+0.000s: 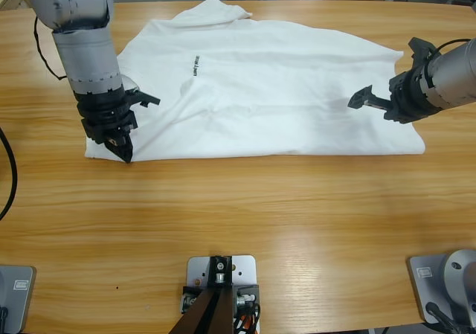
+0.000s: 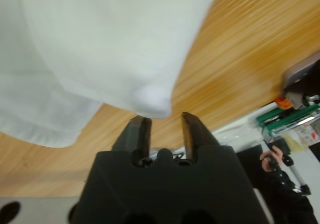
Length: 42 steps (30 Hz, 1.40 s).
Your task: Fold clothes
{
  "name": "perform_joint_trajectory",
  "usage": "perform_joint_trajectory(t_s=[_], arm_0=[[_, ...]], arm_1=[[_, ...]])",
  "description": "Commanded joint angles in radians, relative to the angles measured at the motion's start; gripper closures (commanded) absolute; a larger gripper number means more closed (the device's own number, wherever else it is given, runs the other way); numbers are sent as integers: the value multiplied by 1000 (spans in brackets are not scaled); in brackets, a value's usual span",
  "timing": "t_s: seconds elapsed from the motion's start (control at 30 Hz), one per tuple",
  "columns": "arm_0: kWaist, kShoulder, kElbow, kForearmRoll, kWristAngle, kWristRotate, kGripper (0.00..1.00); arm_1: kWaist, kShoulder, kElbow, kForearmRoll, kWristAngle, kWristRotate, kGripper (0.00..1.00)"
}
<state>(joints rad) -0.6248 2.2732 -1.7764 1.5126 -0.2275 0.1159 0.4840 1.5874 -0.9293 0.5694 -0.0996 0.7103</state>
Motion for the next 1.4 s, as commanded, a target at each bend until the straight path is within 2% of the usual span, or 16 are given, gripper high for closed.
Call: perform_joint_trajectory(t_s=[0.03,0.17,0.27,0.33,0.37,0.4,0.43,0.47,0.57,0.8,1.13,1.23,1.4], arm_0=[[3,-27,6,141,67,-18,691],[85,-167,-147,141,-30,-38,685],[188,-176,-233,105,-254,-65,694],[208,-146,-260,34,-343,-76,693],[208,-119,-290,10,-338,-92,623],[206,-88,-323,-17,-339,-108,302],[197,-54,-364,-33,-335,-122,50],[189,-19,-407,-34,-321,-141,3],[163,57,-491,-32,-234,-196,0],[156,151,-577,-30,-93,-203,0],[151,319,-697,-31,-241,-217,25],[158,346,-731,-32,-263,-220,101],[168,380,-769,-31,-309,-216,101]], arm_1=[[8,38,23,-8,12,-14,9],[8,38,24,-8,12,-14,9],[11,42,24,-8,12,-14,9],[12,42,24,-8,14,-14,9],[12,41,23,-8,13,-14,9],[13,40,23,-7,12,-14,9],[13,40,23,-6,13,-14,9],[13,40,24,-6,12,-15,9],[12,39,26,-6,10,-15,9],[12,57,29,-7,8,-24,9],[11,102,24,-8,9,-40,9],[11,117,26,-10,11,-40,9],[11,125,27,-14,11,-40,9]])
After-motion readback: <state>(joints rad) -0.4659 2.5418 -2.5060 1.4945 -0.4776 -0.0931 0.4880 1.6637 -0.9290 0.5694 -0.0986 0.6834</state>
